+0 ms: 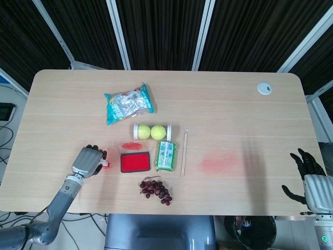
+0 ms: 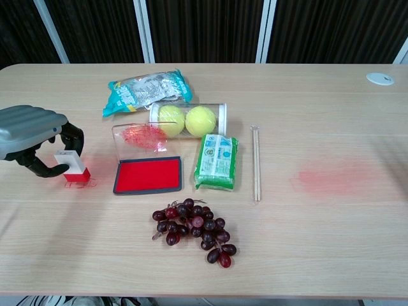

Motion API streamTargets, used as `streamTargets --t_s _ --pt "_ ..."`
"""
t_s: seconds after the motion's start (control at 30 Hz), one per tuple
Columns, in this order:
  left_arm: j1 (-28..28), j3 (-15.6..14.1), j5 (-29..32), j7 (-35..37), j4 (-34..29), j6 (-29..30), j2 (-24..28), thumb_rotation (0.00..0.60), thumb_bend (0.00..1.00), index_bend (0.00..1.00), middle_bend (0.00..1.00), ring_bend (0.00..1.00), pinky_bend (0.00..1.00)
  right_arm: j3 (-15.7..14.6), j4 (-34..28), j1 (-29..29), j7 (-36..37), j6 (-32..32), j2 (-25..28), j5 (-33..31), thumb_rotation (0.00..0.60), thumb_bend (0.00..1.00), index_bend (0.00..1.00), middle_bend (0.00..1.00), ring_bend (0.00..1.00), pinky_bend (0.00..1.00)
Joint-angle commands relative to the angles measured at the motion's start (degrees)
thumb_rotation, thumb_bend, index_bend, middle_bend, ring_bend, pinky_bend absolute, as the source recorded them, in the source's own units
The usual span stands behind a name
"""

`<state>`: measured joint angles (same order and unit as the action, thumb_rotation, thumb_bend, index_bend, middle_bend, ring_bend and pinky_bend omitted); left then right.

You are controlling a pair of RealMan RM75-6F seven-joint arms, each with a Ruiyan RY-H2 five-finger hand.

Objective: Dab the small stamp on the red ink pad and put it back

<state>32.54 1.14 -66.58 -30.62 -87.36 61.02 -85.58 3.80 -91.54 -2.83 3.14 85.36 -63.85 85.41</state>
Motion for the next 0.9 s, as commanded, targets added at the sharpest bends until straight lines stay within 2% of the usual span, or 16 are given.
streamTargets --t_s 0.03,0.1,0.3,0.67,0.9 --pt "-0.2 0.3 -1.2 0.9 -1.0 0.8 0.0 0.600 0.48 0.62 0.63 0.40 0.50 0.0 0.0 0.0 0.0 0.0 0.0 0.0 0.600 0.32 0.14 0.00 0.00 0.19" --pt "-0.2 0.4 -2.3 0.9 -1.9 1.5 -0.1 0.600 0.49 0.63 0.64 0.45 0.58 0.1 -0.1 -0.1 0.0 -0.1 0.1 0.0 0.600 0.32 0.14 0.00 0.00 0.19" --pt "-0.1 1.0 -3.3 -2.6 -4.1 3.8 -2.3 0.600 0.50 0.68 0.69 0.54 0.66 0.0 -0.2 0.0 0.0 -0.1 0.1 -0.1 0.600 0.32 0.15 0.00 0.00 0.19" --pt "2.4 4.2 3.0 -15.3 -5.6 4.9 -7.4 0.600 0.51 0.70 0.71 0.56 0.67 0.0 0.1 0.0 0.4 -0.1 0.0 0.0 0.600 0.32 0.15 0.00 0.00 0.19" --pt "4.1 5.3 5.8 -19.5 -6.0 4.6 -8.9 0.600 0.51 0.70 0.71 0.56 0.67 0.0 0.0 0.0 0.4 -0.1 0.1 0.0 0.600 0.32 0.15 0.00 0.00 0.19"
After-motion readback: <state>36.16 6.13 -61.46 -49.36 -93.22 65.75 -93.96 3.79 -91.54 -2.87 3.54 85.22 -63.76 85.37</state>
